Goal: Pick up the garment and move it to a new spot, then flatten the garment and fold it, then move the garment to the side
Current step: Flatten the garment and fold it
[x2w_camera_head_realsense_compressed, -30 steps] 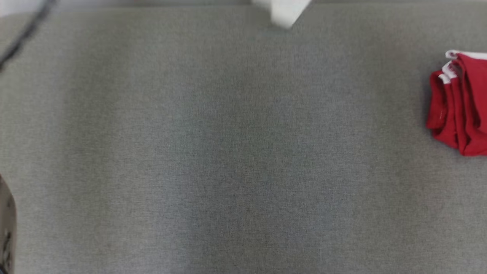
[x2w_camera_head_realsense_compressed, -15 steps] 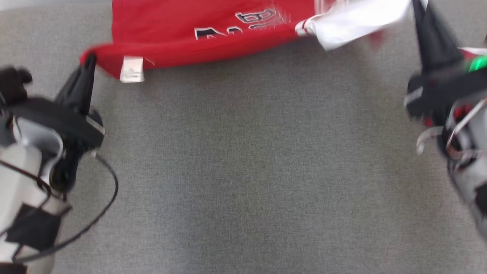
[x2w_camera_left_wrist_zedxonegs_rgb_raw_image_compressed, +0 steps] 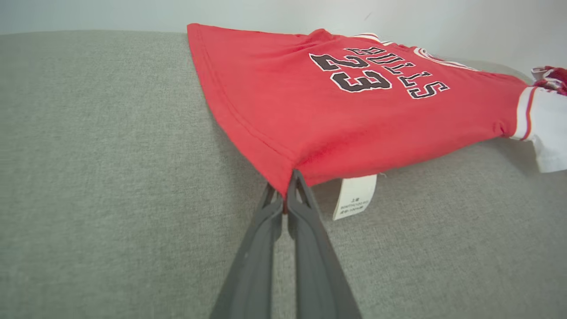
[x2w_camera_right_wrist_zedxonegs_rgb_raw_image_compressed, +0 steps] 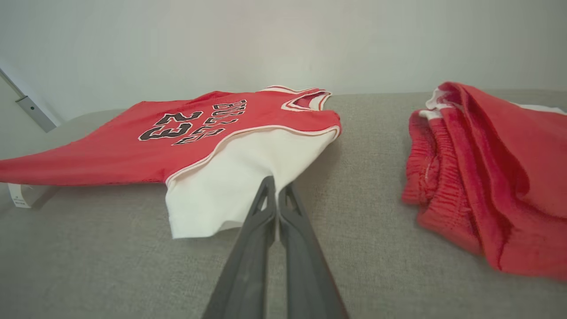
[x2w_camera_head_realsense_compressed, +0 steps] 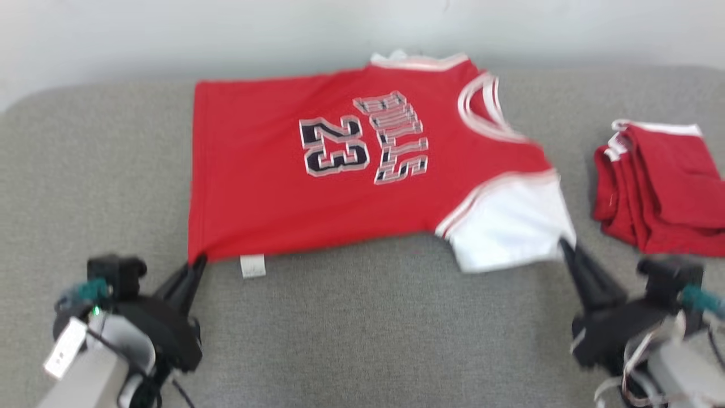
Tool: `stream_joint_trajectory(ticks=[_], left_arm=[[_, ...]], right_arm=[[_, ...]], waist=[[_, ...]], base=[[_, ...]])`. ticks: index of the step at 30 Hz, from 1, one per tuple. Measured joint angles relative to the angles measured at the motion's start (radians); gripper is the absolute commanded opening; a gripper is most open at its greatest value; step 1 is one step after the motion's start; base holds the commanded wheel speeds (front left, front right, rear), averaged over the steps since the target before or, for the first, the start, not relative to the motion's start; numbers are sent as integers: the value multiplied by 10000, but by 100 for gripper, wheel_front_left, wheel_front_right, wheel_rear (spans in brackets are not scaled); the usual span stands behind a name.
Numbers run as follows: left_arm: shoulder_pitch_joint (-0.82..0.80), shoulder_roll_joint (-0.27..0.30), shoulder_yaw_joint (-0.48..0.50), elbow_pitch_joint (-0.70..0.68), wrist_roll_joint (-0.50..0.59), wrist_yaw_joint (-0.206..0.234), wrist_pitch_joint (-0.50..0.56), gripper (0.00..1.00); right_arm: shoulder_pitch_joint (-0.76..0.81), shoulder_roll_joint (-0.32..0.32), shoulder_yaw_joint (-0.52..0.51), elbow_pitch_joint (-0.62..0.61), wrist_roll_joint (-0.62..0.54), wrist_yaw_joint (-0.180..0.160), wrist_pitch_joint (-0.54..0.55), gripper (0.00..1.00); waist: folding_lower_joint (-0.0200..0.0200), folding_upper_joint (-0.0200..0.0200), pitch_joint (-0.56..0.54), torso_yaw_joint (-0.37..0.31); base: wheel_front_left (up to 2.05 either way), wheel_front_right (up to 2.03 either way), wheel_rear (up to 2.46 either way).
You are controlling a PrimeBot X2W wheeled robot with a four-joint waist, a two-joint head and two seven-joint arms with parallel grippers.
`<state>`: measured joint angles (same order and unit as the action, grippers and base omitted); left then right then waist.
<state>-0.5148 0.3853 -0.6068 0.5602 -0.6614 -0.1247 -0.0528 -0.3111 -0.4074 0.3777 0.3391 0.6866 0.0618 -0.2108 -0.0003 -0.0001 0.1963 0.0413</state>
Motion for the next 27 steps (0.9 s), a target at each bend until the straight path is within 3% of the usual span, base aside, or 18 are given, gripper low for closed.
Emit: stream_joint_trajectory(ticks=[9, 17, 27], left_arm=[[1647, 40, -374, 31, 111, 0, -416, 0], [2569, 201, -548, -123, 104, 4, -533, 0], [2863, 151, -414, -96, -100, 25, -531, 0]], right_arm=[[2352, -50, 280, -286, 364, -107, 284, 0], [3940, -117, 437, -821, 708, -548, 892, 0], [4151, -171, 736, -1085, 880, -899, 1753, 0]], waist=[[0, 0, -1219, 22], [1, 0, -2049, 247], [3, 1, -2138, 379]], base=[[0, 0, 0], [0, 0, 0], [0, 0, 0]])
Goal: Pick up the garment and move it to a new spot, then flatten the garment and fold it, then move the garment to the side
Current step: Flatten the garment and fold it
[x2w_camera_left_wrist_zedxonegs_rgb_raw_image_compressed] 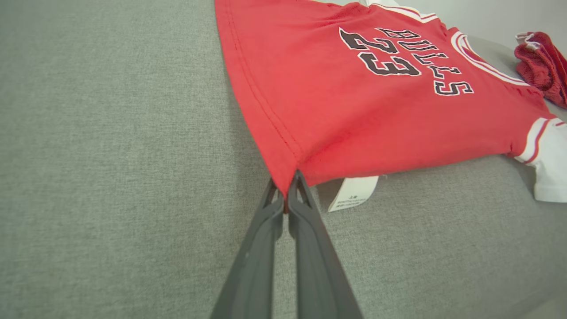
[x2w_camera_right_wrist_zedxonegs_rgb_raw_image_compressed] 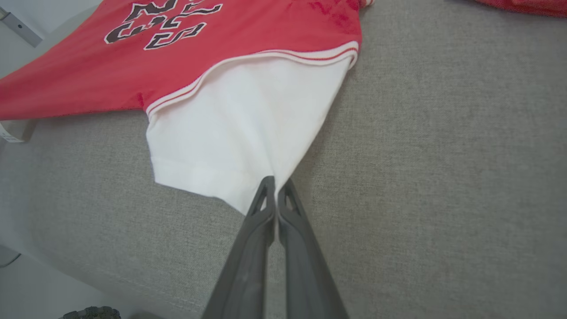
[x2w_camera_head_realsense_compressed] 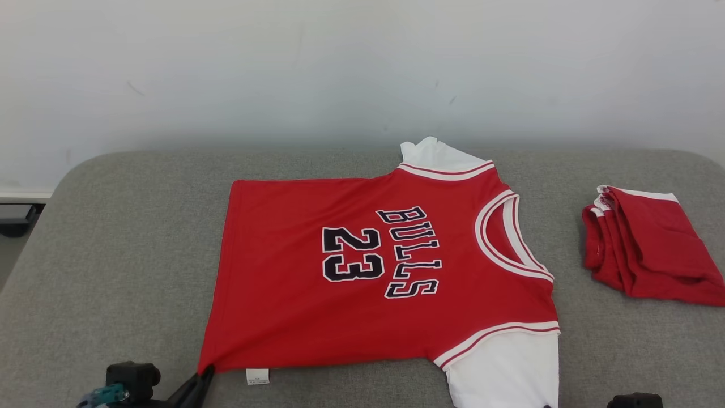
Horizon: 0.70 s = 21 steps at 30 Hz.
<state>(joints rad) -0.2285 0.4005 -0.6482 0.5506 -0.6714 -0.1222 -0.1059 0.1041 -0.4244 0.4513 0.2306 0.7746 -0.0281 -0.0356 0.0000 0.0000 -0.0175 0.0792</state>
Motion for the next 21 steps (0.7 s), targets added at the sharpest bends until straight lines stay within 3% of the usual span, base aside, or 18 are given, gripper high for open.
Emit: stream_joint_trajectory(ticks=[15, 16, 17, 18, 19, 21], left_arm=[[-280, -479, -104, 857, -203, 31, 261, 0], [-300, -502, -86, 888, -203, 31, 255, 0], [-307, -541, -63, 947, -207, 40, 230, 36], [-309, -568, -56, 1001, -213, 86, 203, 95], [-309, -577, -54, 1047, -215, 86, 203, 100], [-308, -579, -54, 1083, -215, 107, 159, 100]], right_arm=[[-116, 138, 309, 142, -12, -339, 821, 0], [-118, 134, 299, 163, -13, -343, 882, 11], [-118, 148, 274, 171, -12, -345, 884, 71], [-117, 159, 236, 165, 10, -345, 882, 100], [-118, 173, 180, 146, 54, -345, 882, 100], [-117, 184, 77, 73, 127, -347, 867, 100]], waist=[[1, 1, 233, -88], [1, 0, 232, -90], [0, 1, 222, -90], [1, 0, 202, -90], [0, 1, 189, -93], [0, 1, 173, -100]], base=[[0, 0, 0], [0, 0, 0], [0, 0, 0], [0, 0, 0], [0, 0, 0], [0, 0, 0]])
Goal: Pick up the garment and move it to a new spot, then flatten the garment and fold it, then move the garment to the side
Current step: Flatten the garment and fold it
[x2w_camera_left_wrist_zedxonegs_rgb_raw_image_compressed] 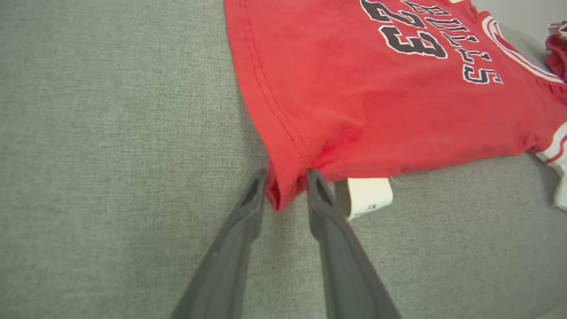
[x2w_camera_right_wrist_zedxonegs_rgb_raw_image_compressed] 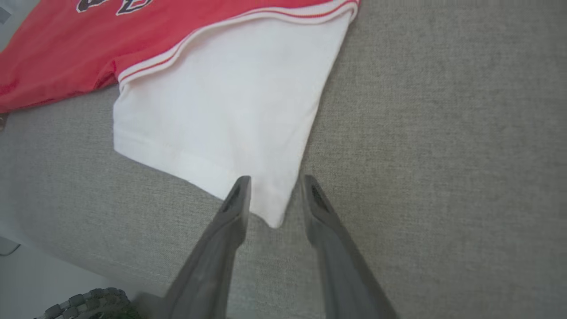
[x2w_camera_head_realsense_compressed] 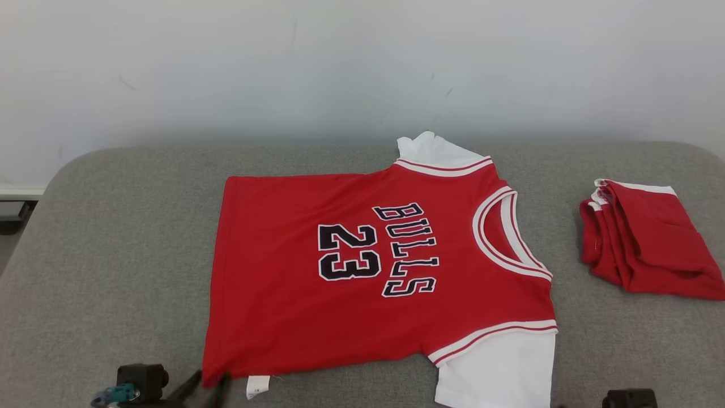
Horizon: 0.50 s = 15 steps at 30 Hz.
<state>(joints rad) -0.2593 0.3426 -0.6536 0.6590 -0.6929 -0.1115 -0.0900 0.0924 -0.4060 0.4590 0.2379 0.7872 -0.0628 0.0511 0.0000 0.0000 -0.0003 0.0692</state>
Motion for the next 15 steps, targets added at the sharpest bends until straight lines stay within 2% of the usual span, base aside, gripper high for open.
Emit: stream_joint_trajectory(ticks=[6, 11, 12, 15], left_arm=[[36, 17, 63, -219, 36, 146, -424, 100], [68, 86, 347, -648, 44, 393, -886, 100], [85, 123, 546, -897, 48, 648, -1145, 100], [106, 161, 848, -1246, 86, 1055, -1346, 100]], right_arm=[[-3, 59, -495, -550, 577, 17, -163, 100], [-126, -176, -800, -1197, 573, 107, -389, 100], [-288, -224, -1009, -1526, 568, 107, -623, 100], [-472, -228, -1264, -1931, 489, 98, -1049, 100]], waist=[[0, 0, -93, -36], [0, 0, -169, -59], [0, 0, -207, -67], [0, 0, -261, -72]], base=[[0, 0, 0], [0, 0, 0], [0, 0, 0], [0, 0, 0]])
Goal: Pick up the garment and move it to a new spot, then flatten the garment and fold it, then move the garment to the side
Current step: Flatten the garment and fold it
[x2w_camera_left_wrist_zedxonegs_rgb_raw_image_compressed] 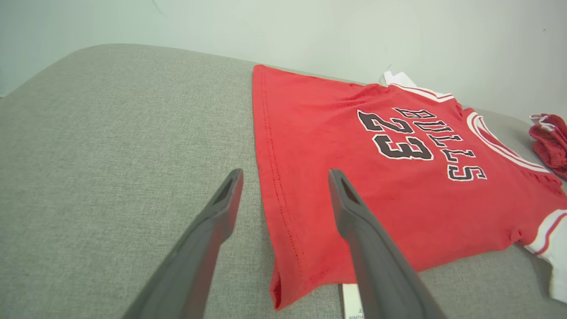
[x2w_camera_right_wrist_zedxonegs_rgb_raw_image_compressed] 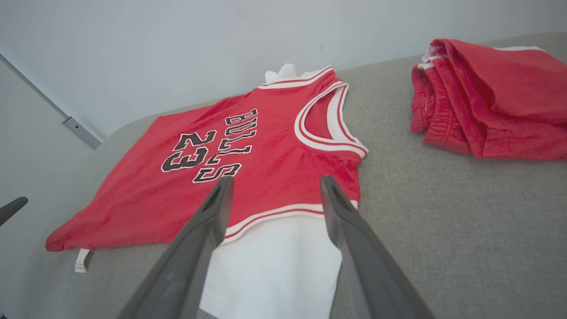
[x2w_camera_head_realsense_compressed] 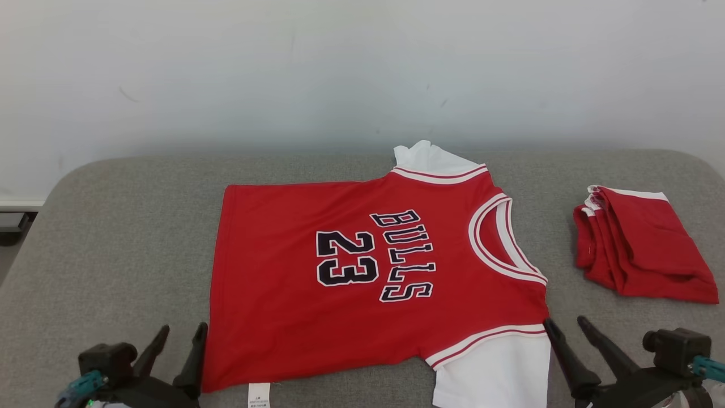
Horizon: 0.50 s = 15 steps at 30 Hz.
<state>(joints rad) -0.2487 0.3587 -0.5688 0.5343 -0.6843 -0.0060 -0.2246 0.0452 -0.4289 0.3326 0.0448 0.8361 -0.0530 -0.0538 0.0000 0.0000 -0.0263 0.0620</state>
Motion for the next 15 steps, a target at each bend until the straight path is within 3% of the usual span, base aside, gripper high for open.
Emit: stream_joint_trajectory(ticks=[8, 15], left_arm=[[522, -25, 761, -940, -2, 855, -215, 100], [1259, 94, 1218, -1716, 157, 1126, -244, 100]], right_arm=[[-155, 121, -378, -424, -428, -196, -874, 100], [-83, 148, -646, -654, -1099, -453, -1563, 100]], waist=[[0, 0, -122, -23], [0, 0, -221, -211]], base=[[0, 0, 0], [0, 0, 0]])
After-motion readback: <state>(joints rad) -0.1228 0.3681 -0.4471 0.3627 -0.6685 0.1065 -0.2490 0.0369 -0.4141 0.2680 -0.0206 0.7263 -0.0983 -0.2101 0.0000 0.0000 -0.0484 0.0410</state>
